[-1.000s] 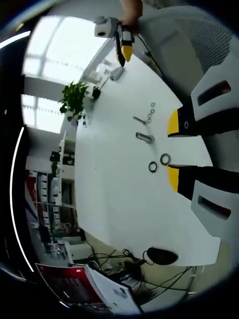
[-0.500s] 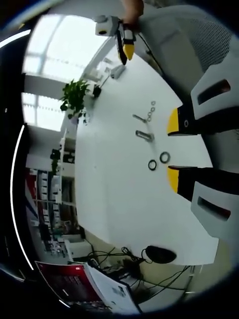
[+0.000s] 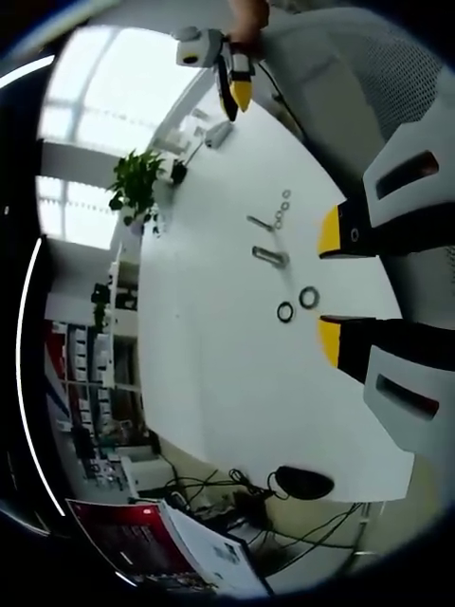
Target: Place the washer onto the threaded stud by aligning its center hole with the stud, sliding it down to the base, and recovering from edge contact or off-axis alignment until the washer reaches the visible bottom stop.
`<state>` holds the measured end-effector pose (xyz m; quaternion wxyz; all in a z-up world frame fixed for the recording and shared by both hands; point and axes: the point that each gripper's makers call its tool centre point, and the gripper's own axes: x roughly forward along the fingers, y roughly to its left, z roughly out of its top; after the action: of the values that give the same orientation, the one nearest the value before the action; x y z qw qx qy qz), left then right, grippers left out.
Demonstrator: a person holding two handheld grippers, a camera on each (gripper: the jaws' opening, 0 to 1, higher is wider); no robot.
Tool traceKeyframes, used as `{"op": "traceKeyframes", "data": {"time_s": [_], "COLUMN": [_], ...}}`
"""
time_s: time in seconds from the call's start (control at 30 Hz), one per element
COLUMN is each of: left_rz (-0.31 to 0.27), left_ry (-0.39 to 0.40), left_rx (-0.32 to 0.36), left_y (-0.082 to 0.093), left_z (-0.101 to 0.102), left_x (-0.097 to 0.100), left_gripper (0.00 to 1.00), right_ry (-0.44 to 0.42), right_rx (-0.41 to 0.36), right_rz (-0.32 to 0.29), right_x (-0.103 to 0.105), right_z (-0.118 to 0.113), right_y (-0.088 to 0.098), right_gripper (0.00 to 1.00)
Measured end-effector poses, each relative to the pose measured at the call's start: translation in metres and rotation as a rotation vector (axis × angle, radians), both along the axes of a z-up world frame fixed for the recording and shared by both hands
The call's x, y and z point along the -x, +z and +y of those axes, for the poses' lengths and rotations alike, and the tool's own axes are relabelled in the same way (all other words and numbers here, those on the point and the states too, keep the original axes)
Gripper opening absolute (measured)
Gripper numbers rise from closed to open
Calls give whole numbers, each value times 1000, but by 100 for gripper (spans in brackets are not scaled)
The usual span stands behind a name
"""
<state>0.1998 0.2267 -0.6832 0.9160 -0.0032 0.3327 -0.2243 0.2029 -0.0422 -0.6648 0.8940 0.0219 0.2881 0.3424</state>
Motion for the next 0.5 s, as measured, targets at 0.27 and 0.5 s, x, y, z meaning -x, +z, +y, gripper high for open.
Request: {"op": "traceKeyframes", "data": {"time_s": [0.27,0.5], "left_rz": [14,31], "left_ry": [1,-16], "left_rx": [5,-2], "left_y": [-1,-5], "left_z": [0,-1], "left_x": [0,2], "left_gripper": [22,21], "right_ry": [-8,-19], "right_rx": [-5,-10], "right_rz": [-7,0], "right_x": [-2,-3], "right_z": [-1,-2], "right_y": [2,1], "right_gripper": [32,32]}}
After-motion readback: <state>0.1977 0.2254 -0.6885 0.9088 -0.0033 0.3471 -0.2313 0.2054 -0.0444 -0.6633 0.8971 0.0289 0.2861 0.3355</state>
